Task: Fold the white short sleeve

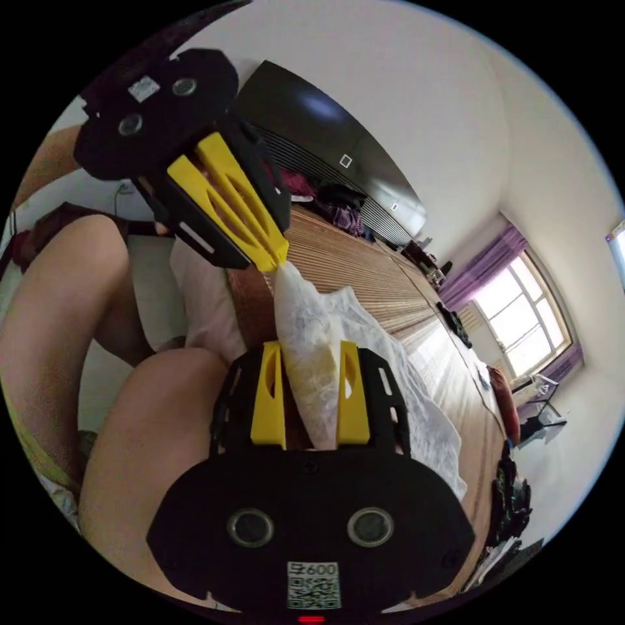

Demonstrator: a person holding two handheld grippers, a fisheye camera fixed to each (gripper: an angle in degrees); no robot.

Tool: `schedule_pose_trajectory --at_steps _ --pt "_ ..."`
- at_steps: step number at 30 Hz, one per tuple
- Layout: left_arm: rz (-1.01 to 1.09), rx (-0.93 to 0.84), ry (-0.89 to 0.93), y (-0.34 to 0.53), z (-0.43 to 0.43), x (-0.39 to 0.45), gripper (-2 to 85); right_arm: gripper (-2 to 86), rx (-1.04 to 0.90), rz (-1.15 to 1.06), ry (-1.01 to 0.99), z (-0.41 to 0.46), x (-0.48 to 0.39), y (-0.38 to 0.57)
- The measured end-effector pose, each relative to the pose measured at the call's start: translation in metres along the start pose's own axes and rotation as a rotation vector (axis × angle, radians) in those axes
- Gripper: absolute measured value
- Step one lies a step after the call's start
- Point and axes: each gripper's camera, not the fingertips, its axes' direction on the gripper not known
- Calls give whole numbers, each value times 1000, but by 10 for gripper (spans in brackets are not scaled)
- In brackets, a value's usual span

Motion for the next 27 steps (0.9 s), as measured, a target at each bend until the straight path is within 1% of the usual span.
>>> schedule_pose_trajectory --at_steps 3,5,10,14,17,19,21,23,24,26,27 --pt "-31 10 -72 12 6 8 49 36 13 18 35 10 -14 4" --pt "-13 22 -181 18 8 30 97 19 5 44 2 20 -17 7" --pt "70 91 -242 19 15 81 128 -1 12 91 -47 35 -23 14" --pt "150 111 -311 -4 45 97 152 -4 33 22 -9 46 -42 17" --pt "253 115 -292 -17 73 97 159 -4 43 -60 56 55 -61 20" --pt "323 121 -266 -19 88 98 145 -1 48 -56 44 61 -64 19" --pt "376 83 -231 -19 103 100 107 4 54 -49 41 67 -65 19" --pt "392 94 -312 -14 107 105 47 21 48 -61 5 77 -67 19" --pt "396 96 -333 -13 108 107 41 26 43 -69 11 80 -68 20" --pt "358 82 -383 -14 107 107 26 50 -27 -120 169 97 -76 24" --pt "342 79 -391 -15 106 106 24 53 -56 -142 214 103 -78 26"
